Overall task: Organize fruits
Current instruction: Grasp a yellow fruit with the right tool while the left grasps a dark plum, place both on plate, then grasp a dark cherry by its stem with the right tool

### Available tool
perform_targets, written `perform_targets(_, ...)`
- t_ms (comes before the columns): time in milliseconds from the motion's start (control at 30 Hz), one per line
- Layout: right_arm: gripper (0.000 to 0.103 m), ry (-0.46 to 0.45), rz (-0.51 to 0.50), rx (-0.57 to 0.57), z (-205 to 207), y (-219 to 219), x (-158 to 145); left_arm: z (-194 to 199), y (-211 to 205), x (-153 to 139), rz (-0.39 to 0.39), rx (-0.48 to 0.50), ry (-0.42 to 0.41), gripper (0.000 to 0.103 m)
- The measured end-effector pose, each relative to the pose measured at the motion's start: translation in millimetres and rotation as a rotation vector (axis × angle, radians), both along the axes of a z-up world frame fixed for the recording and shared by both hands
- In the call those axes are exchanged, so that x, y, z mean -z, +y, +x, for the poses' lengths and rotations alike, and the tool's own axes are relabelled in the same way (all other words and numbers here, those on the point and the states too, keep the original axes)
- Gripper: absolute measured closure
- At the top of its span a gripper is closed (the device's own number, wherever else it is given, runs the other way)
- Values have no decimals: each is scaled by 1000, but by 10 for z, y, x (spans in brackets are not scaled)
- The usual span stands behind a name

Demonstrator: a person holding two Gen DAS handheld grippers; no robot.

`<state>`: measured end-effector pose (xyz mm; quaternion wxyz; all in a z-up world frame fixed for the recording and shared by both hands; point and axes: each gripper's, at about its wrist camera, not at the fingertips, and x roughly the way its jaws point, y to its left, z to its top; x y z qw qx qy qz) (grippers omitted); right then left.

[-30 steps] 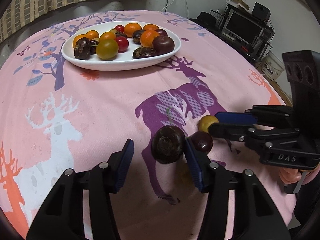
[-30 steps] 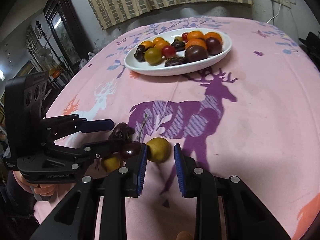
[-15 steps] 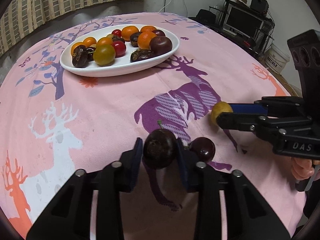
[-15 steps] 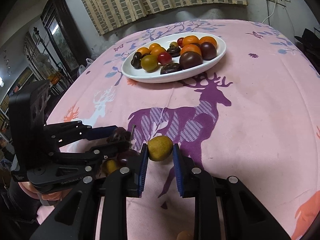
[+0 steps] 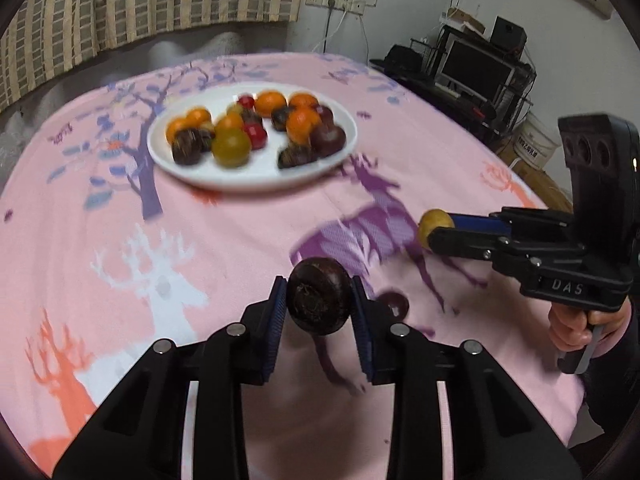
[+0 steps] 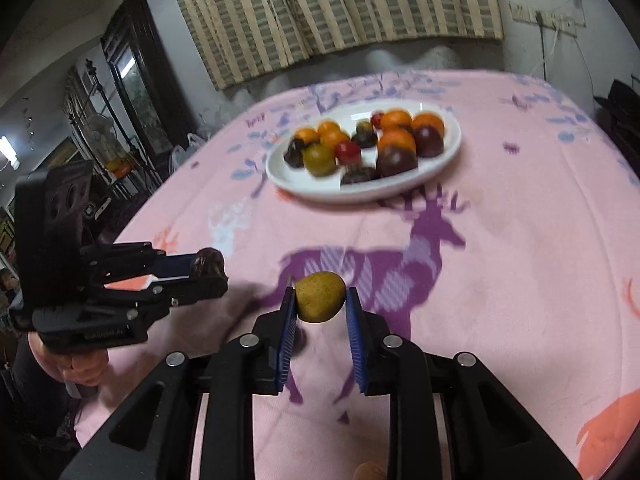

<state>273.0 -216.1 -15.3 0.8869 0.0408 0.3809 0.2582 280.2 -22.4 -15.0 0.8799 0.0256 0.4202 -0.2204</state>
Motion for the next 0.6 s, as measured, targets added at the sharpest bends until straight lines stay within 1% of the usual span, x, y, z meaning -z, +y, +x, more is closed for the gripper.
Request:
perform_targets(100,78,-58,-6,67,318,38,-176,359,52,-238,3,-20,-57,72)
perform_targets(133,78,-81,-30,87,509,83,-212,518,61,-284,-3,-25,-61,72)
perform_targets(167,78,-87,-39,96,617,104,-226,678,58,-309,-8,-34,-61,72)
perform_targets(267,78,-63,-34,107,1105,185,-193,1193,-16,-299,14,-62,-67,72)
perform_targets(333,78,-49,-33,85,1341,246,-132,1520,-75,-235,50,-101,-86,72)
perform_targets(367,77,-43,-32,73,1427,277,-98,1632,-85,-210,54,-114,-89,72)
perform_targets(400,76,-42,-43,59,1508,318,-56,1773,-90,-164,55,-134,-75,68)
perform_targets(433,60,-47,-62,59,1520,334,-44,1885,-78,-124,64,-169,-54,59)
perform_targets(467,42,-52,-74,64,1486,349,-46,1926,-41,-118,67,-206,-46,36)
perform_targets(500,40,-65,-79,62,1399,328,-72,1908,2,-144,53,-230,-59,24)
perform_targets(533,40,-70,-78,48,1309,298,-94,1834,55,-195,33,-242,-91,21)
perform_targets(600,39,-72,-84,33,1137,265,-124,1630,123,-278,45,-245,-139,9)
